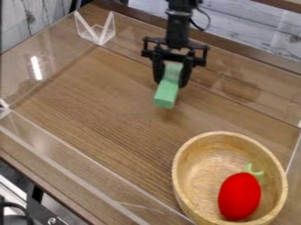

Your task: Put the green stick in the brown bowl

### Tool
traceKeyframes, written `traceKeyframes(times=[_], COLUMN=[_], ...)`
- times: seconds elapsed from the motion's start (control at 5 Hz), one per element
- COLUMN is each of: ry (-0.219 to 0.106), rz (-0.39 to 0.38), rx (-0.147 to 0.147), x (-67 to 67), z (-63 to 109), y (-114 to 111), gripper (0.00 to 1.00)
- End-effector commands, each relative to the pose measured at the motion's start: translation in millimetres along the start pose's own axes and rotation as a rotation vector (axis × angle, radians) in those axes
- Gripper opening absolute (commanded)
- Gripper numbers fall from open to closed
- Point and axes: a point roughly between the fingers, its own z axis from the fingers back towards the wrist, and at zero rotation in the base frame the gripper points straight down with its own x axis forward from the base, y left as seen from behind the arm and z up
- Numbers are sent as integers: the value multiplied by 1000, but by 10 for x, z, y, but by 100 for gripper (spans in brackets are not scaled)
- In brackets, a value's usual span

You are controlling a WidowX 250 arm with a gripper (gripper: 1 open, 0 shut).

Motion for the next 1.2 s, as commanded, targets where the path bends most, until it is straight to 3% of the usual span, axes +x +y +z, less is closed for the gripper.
traceKeyframes(times=[0.0,0.4,0.6,1.0], ry=[-52,-104,-136,-120], rz=[-109,-40,-7,-13], rx=[23,-10,-30,-40], x=[24,-77,-382,-1017], z=[45,372,535,304], y=[-47,59,-36,-346], gripper=[0,0,0,0])
